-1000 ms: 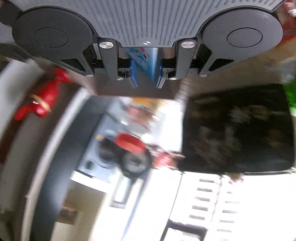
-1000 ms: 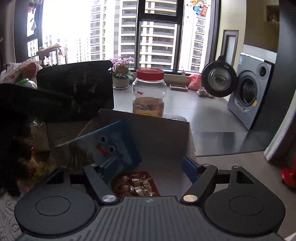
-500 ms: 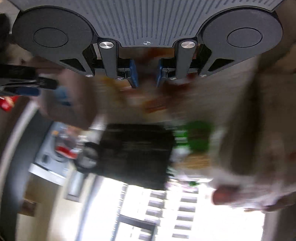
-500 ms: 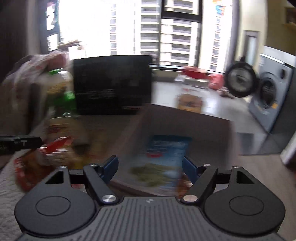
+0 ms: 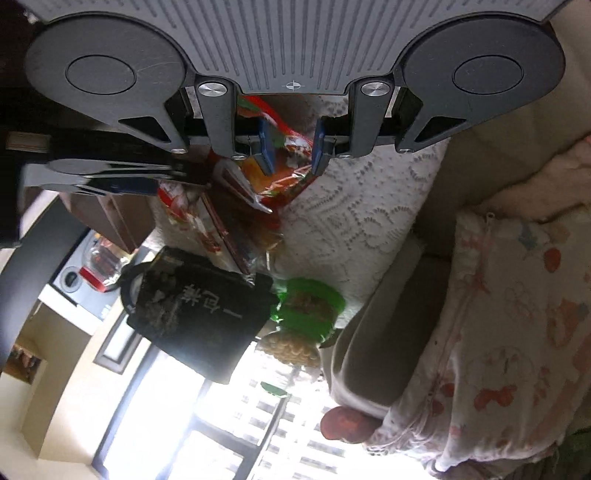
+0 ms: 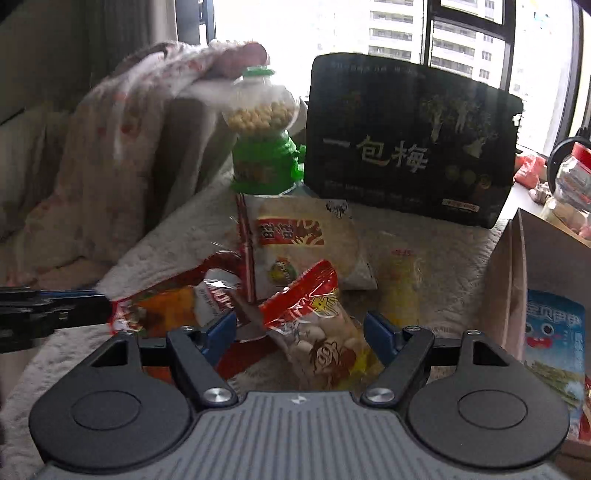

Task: Organize snacks
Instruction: 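Reach the right tool to the hawthorn lollipop and grasp it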

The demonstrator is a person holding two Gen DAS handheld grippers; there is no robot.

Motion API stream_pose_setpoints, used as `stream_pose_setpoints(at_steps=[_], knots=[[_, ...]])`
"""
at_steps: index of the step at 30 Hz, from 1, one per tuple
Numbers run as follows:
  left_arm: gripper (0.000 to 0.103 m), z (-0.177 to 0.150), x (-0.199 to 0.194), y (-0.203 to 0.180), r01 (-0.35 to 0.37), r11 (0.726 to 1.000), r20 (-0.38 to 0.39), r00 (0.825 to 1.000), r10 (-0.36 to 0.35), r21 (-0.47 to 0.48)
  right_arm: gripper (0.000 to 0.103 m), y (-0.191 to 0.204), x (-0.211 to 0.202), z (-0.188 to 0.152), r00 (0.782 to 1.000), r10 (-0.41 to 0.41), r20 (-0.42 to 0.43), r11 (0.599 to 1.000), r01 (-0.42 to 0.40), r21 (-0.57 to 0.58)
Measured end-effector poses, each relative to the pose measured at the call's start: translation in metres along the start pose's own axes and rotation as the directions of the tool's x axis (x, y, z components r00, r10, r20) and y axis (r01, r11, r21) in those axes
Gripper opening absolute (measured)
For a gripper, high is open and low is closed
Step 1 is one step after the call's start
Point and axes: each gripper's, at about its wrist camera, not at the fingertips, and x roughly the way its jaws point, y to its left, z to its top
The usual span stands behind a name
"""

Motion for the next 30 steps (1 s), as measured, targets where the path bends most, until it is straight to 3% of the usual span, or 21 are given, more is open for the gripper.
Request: stream_pose_setpoints(at_steps=[2,6,8,11,12,16,21,25,27,29,30], knots=[[0.025,-0.002,0.000,0.000,0.016,1.000,-0.003,1.000,-0.017,-0.009,0.077,0.000,0.004,-0.002,1.000,-0.010,-0.005,1.000,0.010,-0.026],[0.025,-0.004,-0.002,-0.002,0.041,0.999,0.000,0.999,-0.041,-0.023,0.077,-0.006,-0.002,-0.011,0.997,0.076,-0.012,0.997,-0.076,0.002],[0.025,-0.004,-0.001,-0.004,0.047,0.999,0.000,0.999,-0.047,-0.025,0.077,-0.004,-0.014,-0.016,0.986,0.167,-0.014,0.986,-0.167,-0.014],[0.025,-0.005,-0.001,-0.008,0.057,0.998,0.003,0.998,-0.056,-0.019,0.076,-0.002,-0.034,-0.026,0.952,0.305,-0.014,0.951,-0.306,-0.051],[0.025,-0.005,-0.001,-0.009,0.059,0.998,0.002,0.998,-0.059,-0.017,0.076,-0.002,-0.039,-0.029,0.953,0.304,-0.003,0.951,-0.304,-0.058],[0.025,-0.008,0.004,-0.014,0.063,0.998,-0.016,0.998,-0.064,-0.014,0.076,0.000,-0.040,-0.036,0.987,0.159,0.025,0.985,-0.156,-0.070],[0.025,-0.012,0.006,-0.022,0.078,0.997,-0.039,0.996,-0.078,0.009,0.076,-0.012,-0.025,-0.036,0.985,0.171,0.013,0.985,-0.172,0.017],[0.025,-0.013,0.001,-0.022,0.061,0.998,-0.032,0.998,-0.060,0.004,0.076,-0.026,-0.030,-0.032,0.982,0.157,0.106,0.973,-0.172,0.153],[0.025,-0.016,-0.002,-0.021,0.056,0.998,-0.045,0.997,-0.056,-0.006,0.073,-0.026,-0.028,-0.027,0.988,0.109,0.111,0.975,-0.128,0.181],[0.025,-0.022,-0.003,-0.023,0.068,0.998,-0.076,0.995,-0.068,-0.012,0.058,-0.024,-0.019,-0.020,0.995,0.074,0.069,0.980,-0.086,0.181],[0.025,-0.025,-0.003,-0.024,0.075,0.997,-0.099,0.992,-0.076,-0.013,0.055,-0.023,-0.013,-0.018,0.997,0.064,0.038,0.982,-0.069,0.175]])
